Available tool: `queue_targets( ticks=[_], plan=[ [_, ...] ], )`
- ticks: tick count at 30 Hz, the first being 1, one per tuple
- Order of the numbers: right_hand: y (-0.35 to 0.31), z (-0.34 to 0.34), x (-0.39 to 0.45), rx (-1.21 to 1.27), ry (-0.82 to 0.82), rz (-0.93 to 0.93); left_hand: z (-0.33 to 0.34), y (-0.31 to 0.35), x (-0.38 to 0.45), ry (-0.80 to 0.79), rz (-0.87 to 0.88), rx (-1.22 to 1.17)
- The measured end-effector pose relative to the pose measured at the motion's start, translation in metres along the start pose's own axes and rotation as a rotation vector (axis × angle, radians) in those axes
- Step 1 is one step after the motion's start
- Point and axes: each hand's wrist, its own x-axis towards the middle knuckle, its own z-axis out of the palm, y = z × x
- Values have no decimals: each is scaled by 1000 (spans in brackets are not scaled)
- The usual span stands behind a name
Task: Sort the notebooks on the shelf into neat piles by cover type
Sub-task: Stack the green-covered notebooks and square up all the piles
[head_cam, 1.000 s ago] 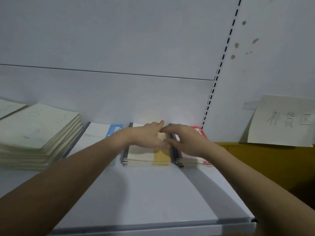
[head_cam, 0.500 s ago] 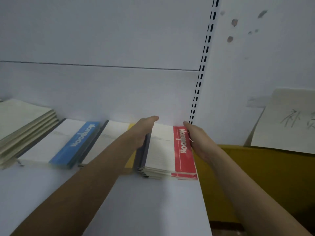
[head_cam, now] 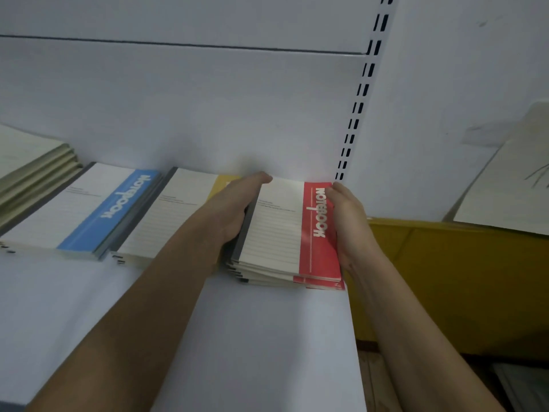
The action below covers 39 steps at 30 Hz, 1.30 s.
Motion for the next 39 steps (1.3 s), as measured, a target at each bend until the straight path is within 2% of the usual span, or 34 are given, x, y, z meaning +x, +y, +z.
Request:
queue_targets(
  ticks=[4,10,14,25,32,36,39],
  plan=[
    [-3,1,1,-36,-41,42,-5,2,4,-30,17,-60],
    [-5,10,-7,-123,-31,-28,-5,-3,1,-53,26,32],
    [-4,8,-3,-231,6,-63,-13,-2,-3,-59,69,-54],
    [0,1,-2,-30,29,155,-5,-5,-1,-64,56,-68],
    [2,0,0,-106,22,102,-6,-5,-2,-72,36,-92],
    [-5,-6,-6,-143,-2,78,-4,0,-15,6,68,23],
    [-16,-10,-13,-326,100,-82,-4,3,-27,52,203,272]
  ],
)
